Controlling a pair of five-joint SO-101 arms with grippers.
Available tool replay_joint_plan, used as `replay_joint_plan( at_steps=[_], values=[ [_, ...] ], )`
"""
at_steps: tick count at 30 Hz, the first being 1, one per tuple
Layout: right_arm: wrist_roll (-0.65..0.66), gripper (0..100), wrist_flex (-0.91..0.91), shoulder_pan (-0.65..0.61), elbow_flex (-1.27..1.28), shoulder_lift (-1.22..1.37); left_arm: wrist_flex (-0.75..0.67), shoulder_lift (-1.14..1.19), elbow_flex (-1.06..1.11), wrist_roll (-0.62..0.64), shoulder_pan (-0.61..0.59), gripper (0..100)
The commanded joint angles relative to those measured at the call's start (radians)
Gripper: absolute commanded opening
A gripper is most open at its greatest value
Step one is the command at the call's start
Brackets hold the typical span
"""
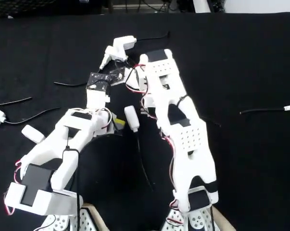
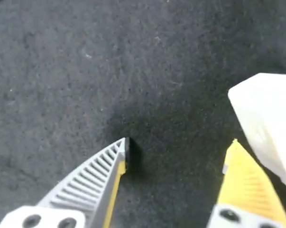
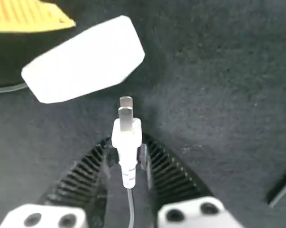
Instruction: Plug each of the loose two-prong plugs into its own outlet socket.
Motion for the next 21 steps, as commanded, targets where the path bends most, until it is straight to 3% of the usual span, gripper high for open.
replay_joint_plan(
  at_steps=[1, 6, 21],
  values=[
    [0.021, 1.1, -0.037, -0.023, -0.013, -0.018, 0.023, -0.012, -0.021, -0.014, -0.071, 33],
    [0.021, 1.1, -0.175, -0.018, -0.007, -0.015, 0.023, -0.014, -0.033, -0.009, -0.154, 33],
    [0.014, 1.1, -0.304, -0.011, 0.130, -0.031, 0.020, -0.005, -0.044, -0.014, -0.108, 33]
  ],
)
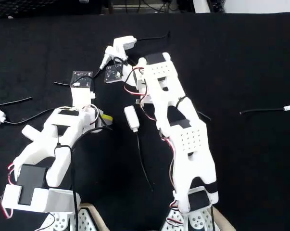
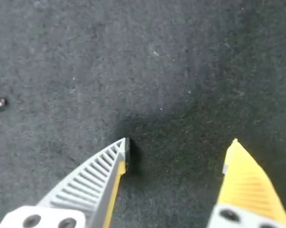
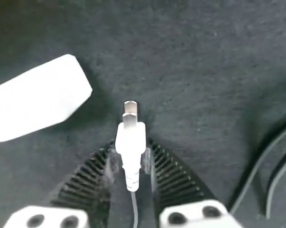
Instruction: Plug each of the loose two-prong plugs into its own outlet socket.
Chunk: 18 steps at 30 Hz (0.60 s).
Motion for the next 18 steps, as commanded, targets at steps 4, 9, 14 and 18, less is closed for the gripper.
replay_joint_plan(
  at_steps=[4, 9, 14, 18],
  values=[
    [-0.055, 1.1, -0.081, 0.015, 0.039, -0.102, -0.012, -0.005, -0.033, -0.005, 0.030, 33],
    [-0.061, 1.1, -0.012, -0.037, 0.176, -0.223, -0.133, -0.003, -0.030, 0.000, 0.048, 33],
    [-0.061, 1.1, -0.130, -0.074, 0.403, -0.323, -0.087, -0.003, -0.031, 0.002, 0.131, 33],
    [-0.058, 1.1, -0.305, -0.087, 0.584, -0.417, -0.081, -0.003, -0.039, 0.032, 0.150, 33]
  ],
)
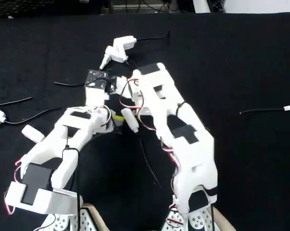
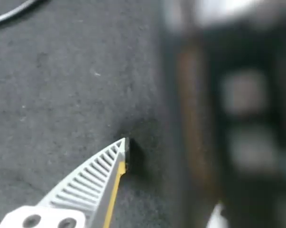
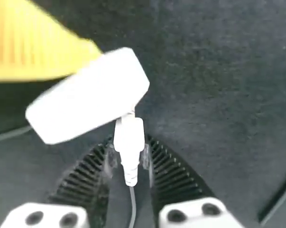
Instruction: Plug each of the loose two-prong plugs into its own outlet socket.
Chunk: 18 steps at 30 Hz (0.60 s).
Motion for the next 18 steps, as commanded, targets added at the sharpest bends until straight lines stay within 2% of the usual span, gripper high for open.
replay_joint_plan(
  at_steps=[1, 4, 9, 14, 18],
  values=[
    [-0.009, 1.1, -0.181, -0.021, 0.176, -0.153, 0.006, -0.005, -0.042, 0.048, 0.028, 33],
    [0.020, 1.1, -0.258, -0.029, 0.275, -0.203, 0.005, -0.005, -0.051, 0.055, 0.027, 33],
    [0.114, 1.1, -0.267, -0.021, 0.364, -0.257, -0.035, -0.005, -0.041, 0.051, 0.024, 33],
    [0.120, 1.1, -0.267, 0.054, 0.369, -0.278, -0.035, -0.005, -0.041, 0.051, -0.033, 33],
    [0.218, 1.1, -0.270, 0.149, 0.384, -0.309, -0.011, -0.005, -0.045, 0.051, -0.065, 33]
  ],
)
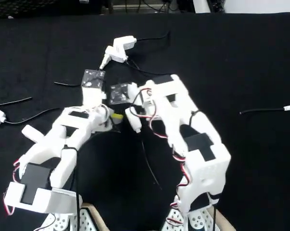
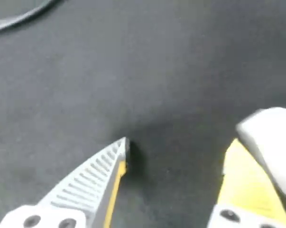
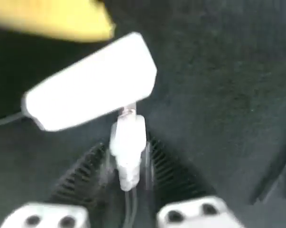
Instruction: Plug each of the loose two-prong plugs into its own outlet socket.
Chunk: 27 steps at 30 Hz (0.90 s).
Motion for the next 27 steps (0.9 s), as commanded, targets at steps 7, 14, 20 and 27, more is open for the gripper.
replay_joint_plan(
  at_steps=[7, 14, 20, 27],
  values=[
    [0.158, 1.1, -0.364, 0.141, 0.289, -0.182, 0.026, -0.005, -0.045, 0.008, -0.033, 33],
    [0.259, 1.1, -1.063, 0.094, 0.763, -0.262, 0.026, -0.003, -0.005, -0.135, 0.065, 33],
    [0.262, 1.1, -0.740, 0.049, 0.624, -0.260, 0.032, -0.005, -0.010, -0.163, 0.088, 33],
    [0.413, 1.1, -0.411, 0.003, 0.493, -0.269, 0.032, -0.005, -0.013, -0.167, 0.079, 33]
  ],
)
